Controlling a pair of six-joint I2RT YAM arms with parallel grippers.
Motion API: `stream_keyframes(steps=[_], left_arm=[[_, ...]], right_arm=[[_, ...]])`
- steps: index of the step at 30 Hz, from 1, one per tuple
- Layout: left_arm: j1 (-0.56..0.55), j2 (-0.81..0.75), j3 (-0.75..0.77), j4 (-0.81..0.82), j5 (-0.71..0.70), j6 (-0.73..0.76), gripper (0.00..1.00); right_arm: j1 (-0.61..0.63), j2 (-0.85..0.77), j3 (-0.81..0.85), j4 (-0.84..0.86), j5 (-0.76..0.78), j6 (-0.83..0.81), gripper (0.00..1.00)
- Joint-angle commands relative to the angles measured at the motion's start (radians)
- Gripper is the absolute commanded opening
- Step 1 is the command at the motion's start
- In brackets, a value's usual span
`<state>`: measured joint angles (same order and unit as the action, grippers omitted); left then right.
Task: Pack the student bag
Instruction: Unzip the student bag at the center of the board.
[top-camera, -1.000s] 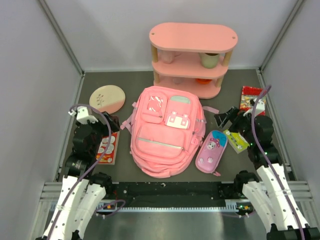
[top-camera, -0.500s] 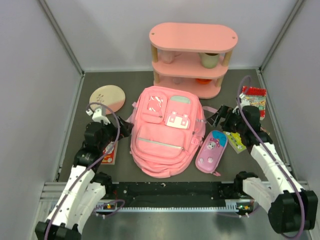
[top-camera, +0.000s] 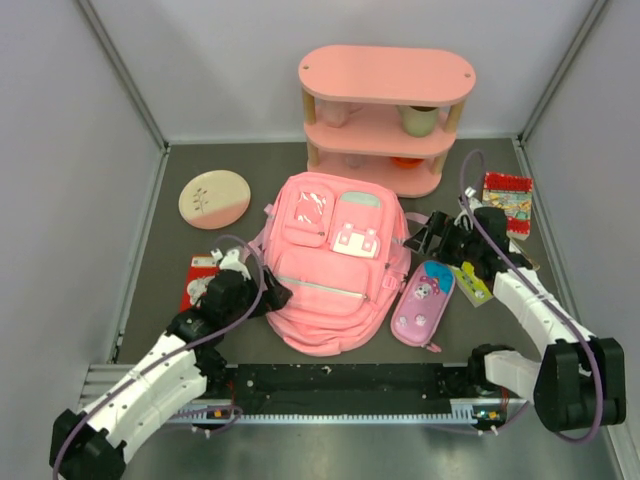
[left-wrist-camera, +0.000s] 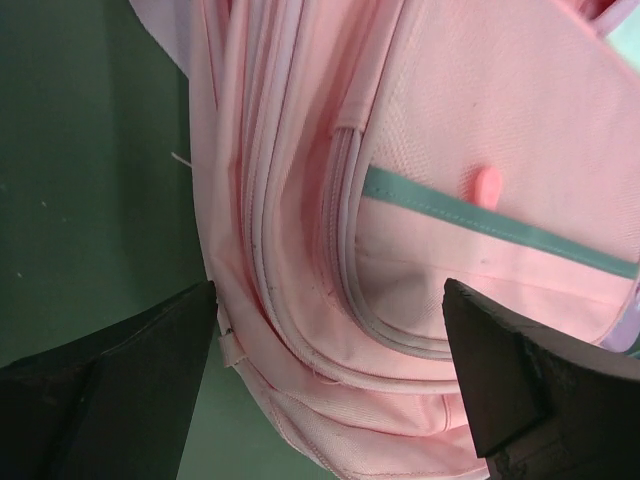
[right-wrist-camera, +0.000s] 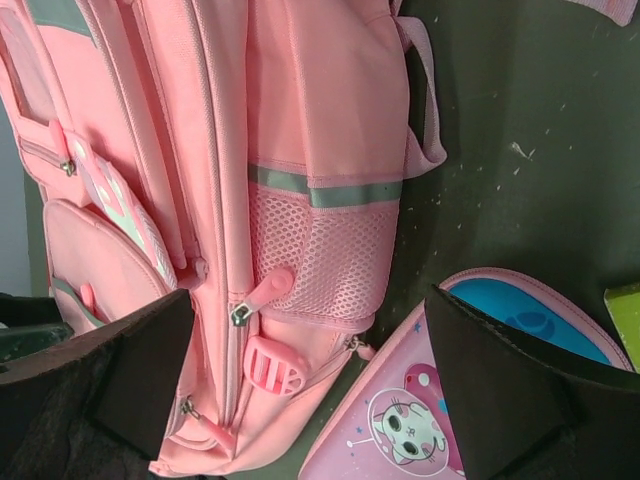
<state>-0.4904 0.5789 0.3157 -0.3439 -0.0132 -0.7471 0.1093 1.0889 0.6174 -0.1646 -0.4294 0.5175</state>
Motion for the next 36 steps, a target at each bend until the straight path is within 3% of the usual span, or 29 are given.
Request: stream_keyframes(steps=[1,7,8,10,11,14,15,19,26,31,36], left_arm=[[-0.085,0.059,-0.021,0.057,-0.090,-0.092,0.99],[-0.091,0.075,-0.052,0.115,-0.094,-0.107,0.96],[-0.091,0.076,-0.056,0.118,-0.094,-0.103,0.82],[-0.091,0.081,-0.059,0.147,-0.091,-0.089,0.67],[-0.091,0.081,-0.061,0.158,-0.087,-0.083,0.53],[-0.091,0.093,-0.043,0.183,-0.094,-0.052,0.33],[-0.091,0.104,-0.035,0.181,-0.108,-0.029,0.18],[-0.089,0.127,0.039,0.097,-0.258,0.024,0.00],[-0.062,0.176,0.177,0.025,-0.430,0.149,0.00],[0.073,0.222,0.241,0.046,-0.346,0.236,0.00],[0.110,0.285,0.295,-0.058,-0.268,0.246,0.67]], right_arm=[[0.006,0.023,0.048,0.043,-0.032,-0.010,0.97],[0.006,0.051,0.032,0.042,-0.025,-0.025,0.97],[0.006,0.057,0.030,0.042,-0.026,-0.030,0.97],[0.006,0.074,0.027,0.043,-0.034,-0.034,0.96],[0.007,0.080,0.027,0.043,-0.037,-0.034,0.96],[0.006,0.104,0.022,0.054,-0.071,-0.042,0.93],[0.006,0.109,0.022,0.056,-0.090,-0.046,0.92],[0.006,0.123,0.021,0.059,-0.153,-0.057,0.86],[0.006,0.127,0.010,0.034,-0.144,-0.091,0.84],[0.006,0.157,0.010,0.037,-0.138,-0.083,0.84],[0.006,0.178,0.007,0.069,-0.112,-0.057,0.89]])
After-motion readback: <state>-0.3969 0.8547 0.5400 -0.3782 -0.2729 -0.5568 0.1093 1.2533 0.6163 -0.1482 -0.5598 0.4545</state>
